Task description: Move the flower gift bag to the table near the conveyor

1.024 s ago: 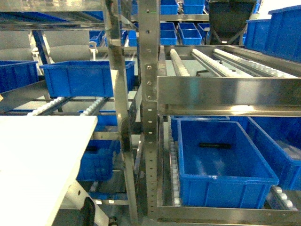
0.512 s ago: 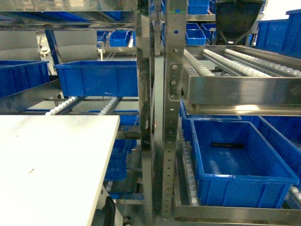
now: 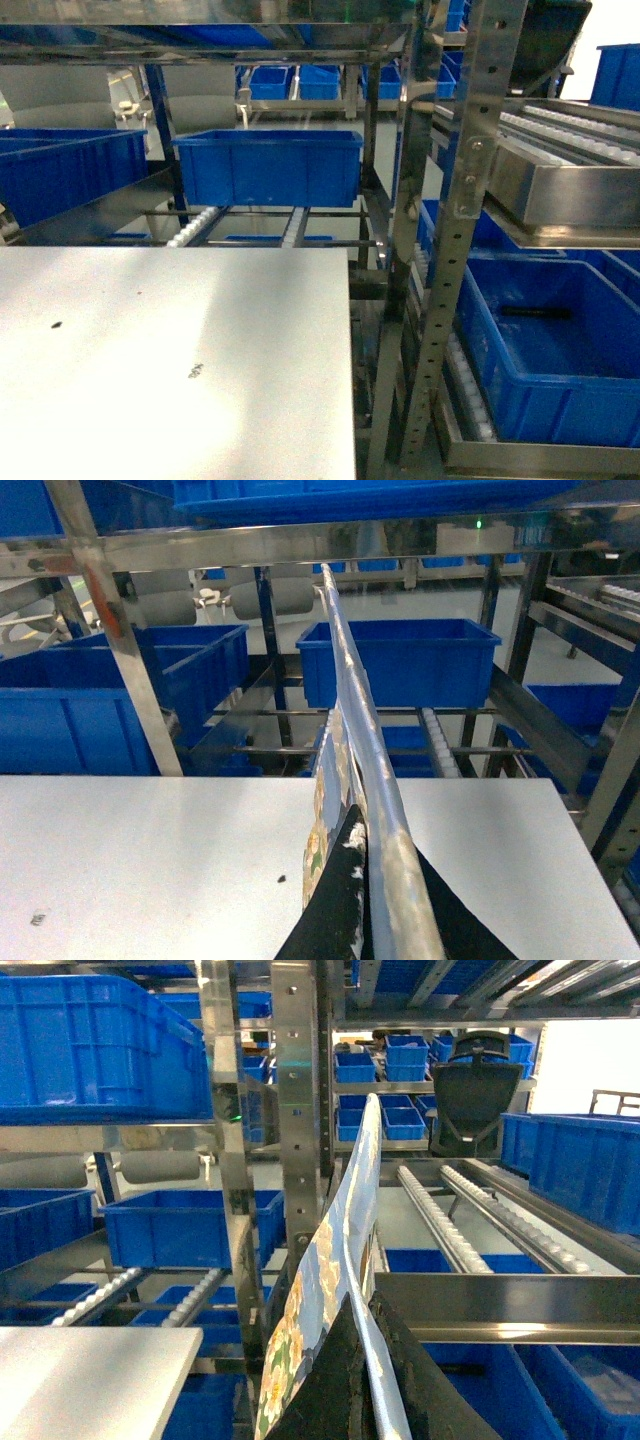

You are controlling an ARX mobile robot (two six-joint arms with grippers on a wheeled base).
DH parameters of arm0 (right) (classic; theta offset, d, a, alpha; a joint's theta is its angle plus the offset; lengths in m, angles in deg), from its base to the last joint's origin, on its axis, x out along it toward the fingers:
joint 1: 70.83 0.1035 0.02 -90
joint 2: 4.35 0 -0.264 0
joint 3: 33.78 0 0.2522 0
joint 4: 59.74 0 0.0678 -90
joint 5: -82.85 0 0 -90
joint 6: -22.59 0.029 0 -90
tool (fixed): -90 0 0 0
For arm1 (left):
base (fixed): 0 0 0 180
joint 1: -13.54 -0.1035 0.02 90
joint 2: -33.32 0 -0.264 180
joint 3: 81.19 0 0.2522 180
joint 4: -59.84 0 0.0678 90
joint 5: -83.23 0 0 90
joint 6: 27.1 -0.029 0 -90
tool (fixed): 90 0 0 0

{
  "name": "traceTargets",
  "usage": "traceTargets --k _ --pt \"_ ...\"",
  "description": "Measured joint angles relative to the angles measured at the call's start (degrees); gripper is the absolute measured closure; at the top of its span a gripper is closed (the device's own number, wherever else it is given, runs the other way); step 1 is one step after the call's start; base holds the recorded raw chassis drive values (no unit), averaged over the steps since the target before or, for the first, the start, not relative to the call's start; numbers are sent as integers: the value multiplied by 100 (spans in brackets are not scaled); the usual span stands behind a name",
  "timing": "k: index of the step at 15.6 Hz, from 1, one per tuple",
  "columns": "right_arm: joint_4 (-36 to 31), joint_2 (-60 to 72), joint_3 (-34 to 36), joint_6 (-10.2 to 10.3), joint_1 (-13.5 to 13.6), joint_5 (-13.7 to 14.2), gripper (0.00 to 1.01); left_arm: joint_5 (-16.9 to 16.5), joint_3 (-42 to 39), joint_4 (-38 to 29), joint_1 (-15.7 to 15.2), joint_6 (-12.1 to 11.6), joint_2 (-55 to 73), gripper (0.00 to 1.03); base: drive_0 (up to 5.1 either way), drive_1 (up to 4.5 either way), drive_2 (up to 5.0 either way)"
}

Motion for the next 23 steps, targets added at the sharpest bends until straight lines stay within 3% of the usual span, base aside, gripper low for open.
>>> traceTargets --k 23 --pt "-4 -9 2 0 0 -2 99 2 0 -2 -4 0 4 101 -494 216 270"
